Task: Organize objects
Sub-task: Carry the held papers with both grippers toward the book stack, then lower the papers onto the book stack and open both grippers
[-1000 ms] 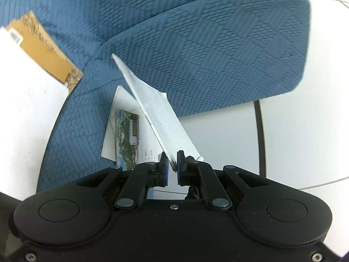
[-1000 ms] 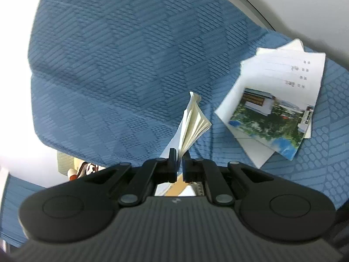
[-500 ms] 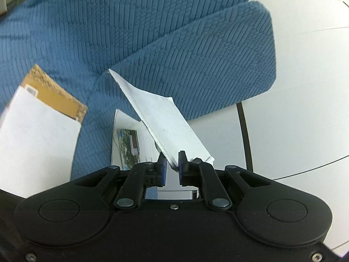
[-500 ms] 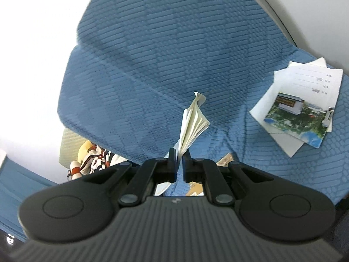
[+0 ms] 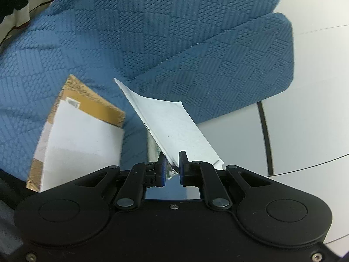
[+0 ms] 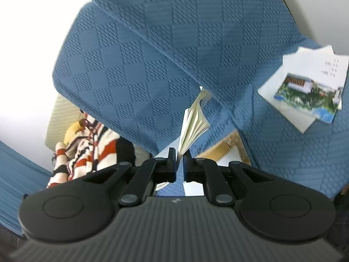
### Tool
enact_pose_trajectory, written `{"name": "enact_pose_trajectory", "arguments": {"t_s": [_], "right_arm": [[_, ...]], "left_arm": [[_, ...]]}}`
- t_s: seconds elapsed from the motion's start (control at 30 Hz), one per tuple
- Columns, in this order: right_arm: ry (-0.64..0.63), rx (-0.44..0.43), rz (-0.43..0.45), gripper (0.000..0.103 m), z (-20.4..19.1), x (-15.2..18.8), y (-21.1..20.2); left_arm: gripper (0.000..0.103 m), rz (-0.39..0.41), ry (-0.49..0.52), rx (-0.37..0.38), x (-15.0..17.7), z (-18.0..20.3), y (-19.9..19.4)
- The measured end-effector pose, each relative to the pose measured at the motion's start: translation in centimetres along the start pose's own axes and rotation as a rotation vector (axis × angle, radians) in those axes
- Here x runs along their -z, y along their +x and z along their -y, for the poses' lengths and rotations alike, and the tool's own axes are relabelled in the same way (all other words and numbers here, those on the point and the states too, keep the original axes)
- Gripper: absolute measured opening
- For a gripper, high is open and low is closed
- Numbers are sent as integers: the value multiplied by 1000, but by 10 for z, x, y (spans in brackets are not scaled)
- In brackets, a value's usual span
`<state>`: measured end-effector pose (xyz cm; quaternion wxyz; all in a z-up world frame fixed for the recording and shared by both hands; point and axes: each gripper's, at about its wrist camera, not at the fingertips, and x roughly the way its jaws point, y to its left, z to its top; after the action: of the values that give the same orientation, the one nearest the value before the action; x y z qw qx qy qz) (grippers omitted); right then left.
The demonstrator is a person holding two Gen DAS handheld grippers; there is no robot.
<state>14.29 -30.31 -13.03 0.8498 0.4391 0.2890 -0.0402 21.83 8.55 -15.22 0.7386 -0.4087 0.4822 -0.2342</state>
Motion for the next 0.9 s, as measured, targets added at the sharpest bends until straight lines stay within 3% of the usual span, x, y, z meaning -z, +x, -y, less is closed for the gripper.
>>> {"name": "enact_pose_trajectory", "arguments": {"t_s": [0.43,0.9], "right_arm": [[-18,109,-118,9,15,51,46],[-39,179,-238,9,39,87,68]], "left_arm": [[10,-89,-32,-82,3,-76,17],[10,-171,0,-217,31,-120,33]]}}
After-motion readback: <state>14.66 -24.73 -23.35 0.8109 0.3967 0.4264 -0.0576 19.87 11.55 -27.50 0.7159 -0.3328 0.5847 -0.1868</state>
